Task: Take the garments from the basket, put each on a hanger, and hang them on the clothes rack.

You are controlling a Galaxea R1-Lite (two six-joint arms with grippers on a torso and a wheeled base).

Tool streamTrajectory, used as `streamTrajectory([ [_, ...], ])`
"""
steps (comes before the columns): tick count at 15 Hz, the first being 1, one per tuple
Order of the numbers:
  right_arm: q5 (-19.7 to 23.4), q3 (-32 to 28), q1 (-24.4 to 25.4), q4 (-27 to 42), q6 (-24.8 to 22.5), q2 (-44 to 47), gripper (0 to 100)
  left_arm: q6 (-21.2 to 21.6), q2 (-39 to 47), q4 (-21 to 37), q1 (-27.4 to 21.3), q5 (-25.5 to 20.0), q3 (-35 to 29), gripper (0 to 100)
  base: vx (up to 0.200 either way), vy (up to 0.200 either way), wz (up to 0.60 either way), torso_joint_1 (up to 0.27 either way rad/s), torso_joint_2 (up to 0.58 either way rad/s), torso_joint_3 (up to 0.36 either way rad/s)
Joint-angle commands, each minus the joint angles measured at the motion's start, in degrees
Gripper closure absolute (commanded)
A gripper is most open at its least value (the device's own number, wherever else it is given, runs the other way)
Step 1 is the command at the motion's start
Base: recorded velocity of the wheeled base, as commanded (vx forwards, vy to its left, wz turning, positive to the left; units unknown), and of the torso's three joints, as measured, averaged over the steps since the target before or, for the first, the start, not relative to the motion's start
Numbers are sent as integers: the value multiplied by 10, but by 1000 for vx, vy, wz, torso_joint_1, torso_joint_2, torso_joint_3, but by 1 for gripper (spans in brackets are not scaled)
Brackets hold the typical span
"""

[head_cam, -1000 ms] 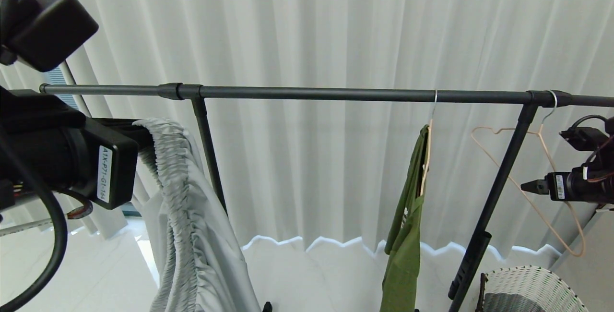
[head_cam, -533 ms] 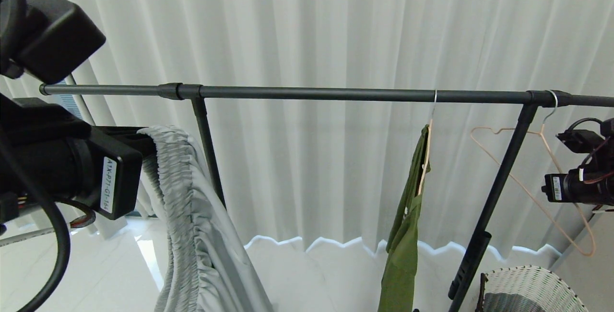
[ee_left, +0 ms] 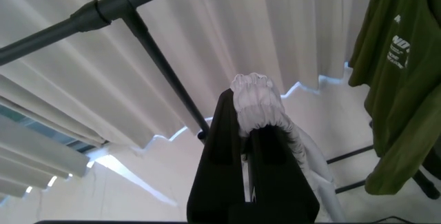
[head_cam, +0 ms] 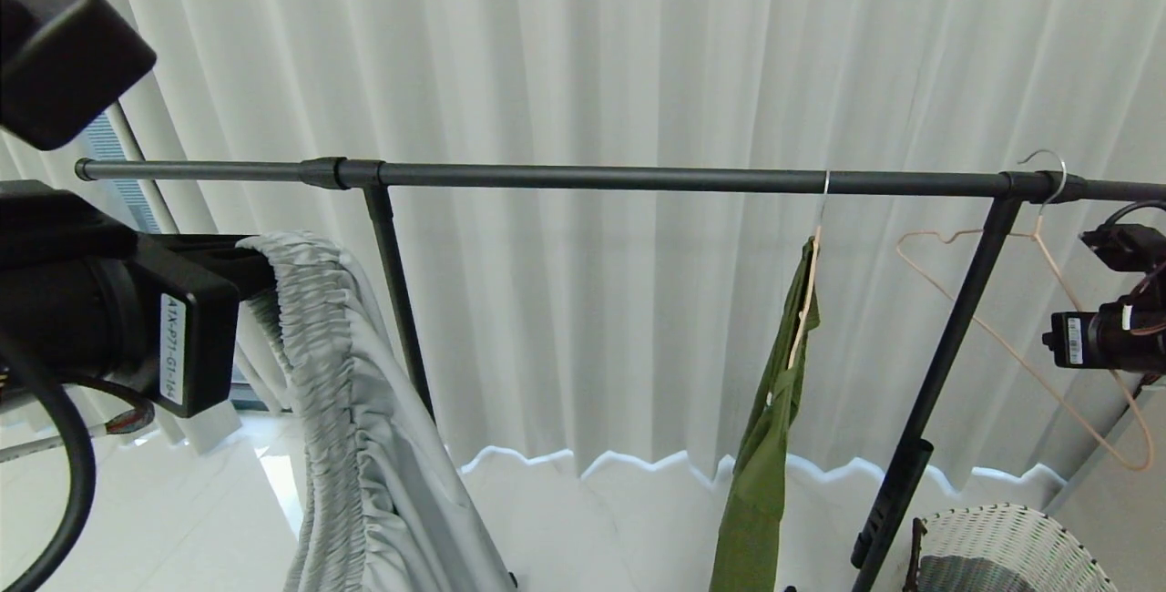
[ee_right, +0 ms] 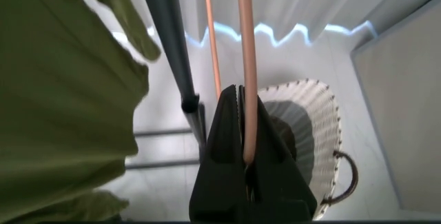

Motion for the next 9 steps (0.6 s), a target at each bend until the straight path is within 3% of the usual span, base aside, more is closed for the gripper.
streamTrajectory([
  [1,0,0,0,2,4,-36,100,0,-10,0,0,0,4,100,0,0,0,0,0,0],
  [7,-3,65,-1,16,3,-128,100,25,-25,0,1,0,15,100,0,0,0,0,0,0],
  [9,-4,87,-1,22,3,-157,100,25,-25,0,0,0,15,100,-200,0,0,2,7,0],
])
